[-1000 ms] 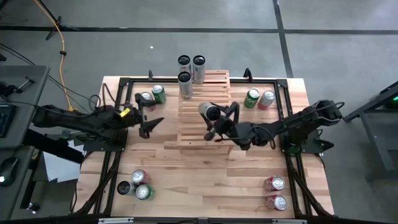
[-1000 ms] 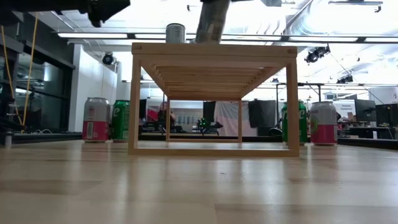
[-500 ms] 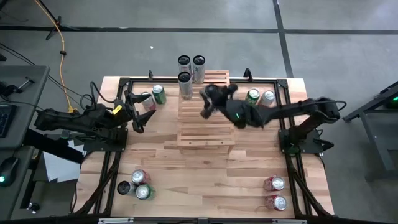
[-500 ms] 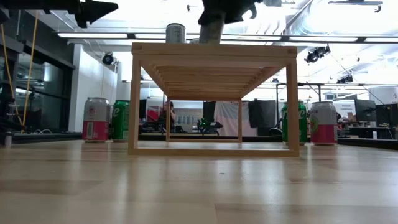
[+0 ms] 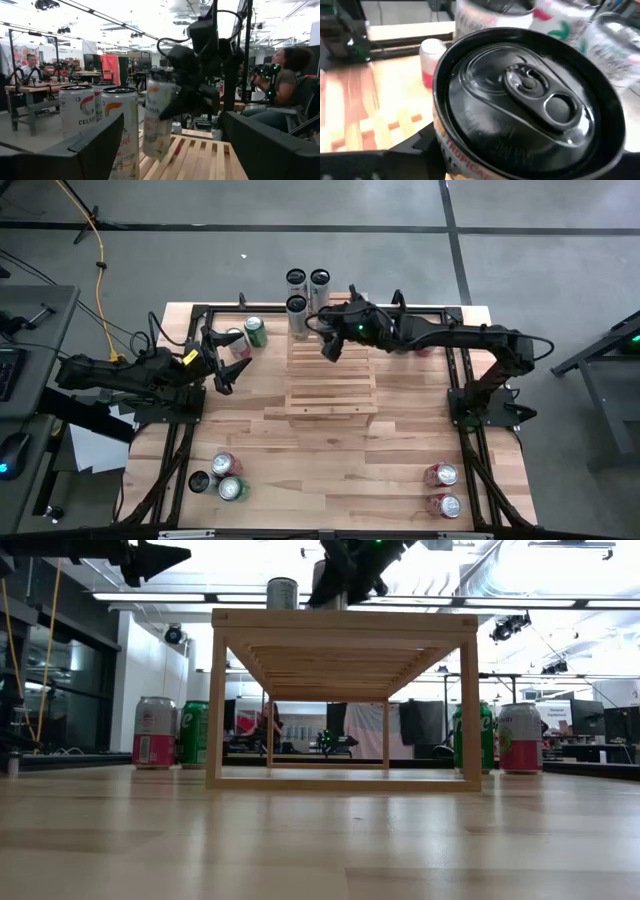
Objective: Place canned beverage on shelf
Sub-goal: Put the white yellow soda can aligned with the other white yellow soda can on the shelf
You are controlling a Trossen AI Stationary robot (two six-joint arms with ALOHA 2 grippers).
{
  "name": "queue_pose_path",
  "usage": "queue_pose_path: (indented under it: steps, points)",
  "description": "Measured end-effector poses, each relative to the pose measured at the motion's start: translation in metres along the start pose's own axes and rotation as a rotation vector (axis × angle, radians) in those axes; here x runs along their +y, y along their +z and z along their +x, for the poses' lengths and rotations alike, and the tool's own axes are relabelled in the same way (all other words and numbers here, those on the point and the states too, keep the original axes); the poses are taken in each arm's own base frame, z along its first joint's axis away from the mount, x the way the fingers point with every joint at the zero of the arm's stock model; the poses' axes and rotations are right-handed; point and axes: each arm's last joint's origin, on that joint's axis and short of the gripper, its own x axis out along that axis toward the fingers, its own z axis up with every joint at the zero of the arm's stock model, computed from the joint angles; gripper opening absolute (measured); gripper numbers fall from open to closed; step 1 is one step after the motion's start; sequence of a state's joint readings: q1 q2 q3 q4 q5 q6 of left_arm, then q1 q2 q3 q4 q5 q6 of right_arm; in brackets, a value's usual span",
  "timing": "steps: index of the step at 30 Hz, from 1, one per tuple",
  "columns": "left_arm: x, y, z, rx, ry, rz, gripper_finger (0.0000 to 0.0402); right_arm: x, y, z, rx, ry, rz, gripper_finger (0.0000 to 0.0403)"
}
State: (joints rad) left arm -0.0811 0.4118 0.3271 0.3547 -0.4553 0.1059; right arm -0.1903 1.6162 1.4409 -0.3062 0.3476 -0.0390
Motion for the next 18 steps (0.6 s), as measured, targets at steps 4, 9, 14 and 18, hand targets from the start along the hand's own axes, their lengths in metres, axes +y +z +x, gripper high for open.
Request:
queue_pose_path:
  steps: [4, 9, 14, 18]
  points:
    - [0.0, 0.0, 0.0, -0.001, 0.0, 0.0, 0.0335, -0.004, 0.0, 0.004, -0.042, 0.039, 0.003, 0.0239]
    - [0.0, 0.001, 0.0, -0.007, 0.001, -0.003, 0.0335, -0.011, -0.004, 0.013, -0.023, 0.02, 0.014, 0.024]
    - [0.0, 0.001, 0.0, -0.007, 0.001, -0.002, 0.0335, -0.021, -0.005, 0.022, -0.03, 0.001, 0.031, 0.0241]
    - [0.0, 0.001, 0.0, -0.007, 0.001, -0.002, 0.0335, -0.028, -0.006, 0.024, -0.023, 0.0, 0.043, 0.0242]
